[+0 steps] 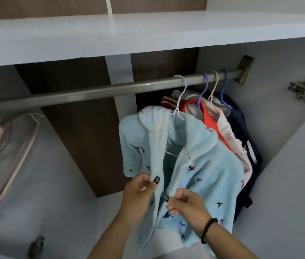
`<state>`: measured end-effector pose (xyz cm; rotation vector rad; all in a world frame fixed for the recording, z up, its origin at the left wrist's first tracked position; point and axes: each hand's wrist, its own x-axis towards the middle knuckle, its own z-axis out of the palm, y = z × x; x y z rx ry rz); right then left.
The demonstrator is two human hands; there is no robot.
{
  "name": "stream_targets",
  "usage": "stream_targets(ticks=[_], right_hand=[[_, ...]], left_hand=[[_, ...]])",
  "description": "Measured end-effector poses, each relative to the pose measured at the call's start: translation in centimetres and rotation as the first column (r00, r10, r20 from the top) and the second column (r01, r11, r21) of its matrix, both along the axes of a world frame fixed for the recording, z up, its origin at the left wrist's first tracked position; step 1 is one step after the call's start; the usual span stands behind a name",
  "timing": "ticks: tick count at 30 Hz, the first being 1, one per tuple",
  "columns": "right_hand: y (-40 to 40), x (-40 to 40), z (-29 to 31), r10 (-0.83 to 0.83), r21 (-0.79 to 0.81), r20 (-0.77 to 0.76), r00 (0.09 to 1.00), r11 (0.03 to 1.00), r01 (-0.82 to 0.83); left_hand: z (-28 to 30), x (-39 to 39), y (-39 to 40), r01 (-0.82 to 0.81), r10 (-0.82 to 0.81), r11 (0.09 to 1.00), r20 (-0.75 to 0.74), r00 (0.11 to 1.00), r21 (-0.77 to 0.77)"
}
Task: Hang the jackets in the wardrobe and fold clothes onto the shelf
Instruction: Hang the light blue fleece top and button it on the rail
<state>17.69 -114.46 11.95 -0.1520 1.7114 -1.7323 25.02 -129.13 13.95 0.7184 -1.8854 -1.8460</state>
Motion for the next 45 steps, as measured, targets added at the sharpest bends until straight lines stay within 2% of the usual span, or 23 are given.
stream_targets(ticks=[2, 4, 8, 10, 14, 18, 21, 23, 27, 31, 34, 36, 38, 39, 42, 45], right_hand=[[-0.4, 0.0, 0.0, -0.063, -0.030, 0.008, 0.998, 0.998, 0.063], [-1.0, -0.1, 0.4, -0.125, -0.058, -0.004, 0.992, 0.990, 0.125], [-2.4, -0.6, 1.3, -0.279, -0.153, 0.006, 0.960, 0.949, 0.277], [-2.7, -1.0, 1.9, -0.292, -0.171, -0.004, 0.956, 0.943, 0.287], [-2.6, -1.8, 2.9, -0.175, -0.120, -0.117, 0.977, 0.980, 0.161], [-1.4, -2.0, 2.6, -0.020, -0.005, -0.245, 0.969, 1.000, 0.020], [-0.2, -2.1, 2.4, 0.172, 0.117, -0.385, 0.907, 0.984, -0.137], [0.5, -2.2, 2.4, 0.244, 0.189, -0.436, 0.866, 0.966, -0.177], [1.9, -2.7, 2.3, 0.326, 0.257, -0.450, 0.831, 0.939, -0.229], [2.8, -3.1, 2.1, 0.513, 0.424, -0.499, 0.698, 0.847, -0.320], [3.1, -3.1, 2.0, 0.586, 0.522, -0.514, 0.627, 0.793, -0.313], [2.8, -3.2, 1.9, 0.494, 0.442, -0.517, 0.700, 0.854, -0.276], [1.9, -3.6, 2.2, 0.266, 0.244, -0.481, 0.835, 0.956, -0.164], [1.3, -3.9, 2.5, 0.146, 0.153, -0.461, 0.875, 0.985, -0.083], [-0.8, -4.8, 3.7, -0.024, 0.069, -0.444, 0.896, 0.996, 0.061], [-1.9, -5.2, 3.6, -0.092, 0.001, -0.380, 0.920, 0.995, 0.100]], left_hand=[[-0.9, 0.1, -0.7, -0.014, 0.019, 0.983, 0.029, 0.999, -0.180], [-1.8, 0.4, -1.1, -0.008, 0.024, 0.963, 0.057, 0.998, -0.268], [-3.2, 1.2, -1.2, 0.040, -0.027, 0.977, 0.066, 0.997, -0.209], [-3.6, 1.7, -0.7, 0.059, -0.052, 0.980, 0.042, 0.998, -0.190], [-3.7, 1.7, -1.0, 0.138, -0.142, 0.980, -0.016, 0.990, -0.146], [-2.3, 0.3, -2.1, 0.375, -0.367, 0.924, -0.102, 0.925, 0.079], [-0.6, -2.9, -3.1, 0.460, -0.460, 0.888, 0.014, 0.888, 0.008], [0.7, -5.5, -3.7, 0.475, -0.469, 0.878, 0.091, 0.879, -0.057], [2.6, -9.9, -4.3, 0.344, -0.330, 0.936, 0.146, 0.933, -0.080], [3.1, -13.5, -5.5, 0.138, -0.140, 0.986, 0.023, 0.990, 0.092], [3.1, -14.5, -6.7, -0.037, 0.038, 0.998, 0.009, 0.999, -0.050], [2.7, -14.4, -7.1, -0.057, 0.059, 0.989, 0.013, 0.998, -0.137], [2.0, -13.7, -7.3, -0.050, 0.055, 0.989, 0.028, 0.998, -0.142], [1.8, -13.1, -7.1, -0.036, 0.039, 0.992, 0.025, 0.999, -0.118], [1.2, -11.0, -5.9, 0.009, -0.009, 1.000, -0.031, 0.999, -0.003], [1.0, -9.1, -5.3, -0.056, 0.052, 0.988, -0.027, 0.998, -0.143]])
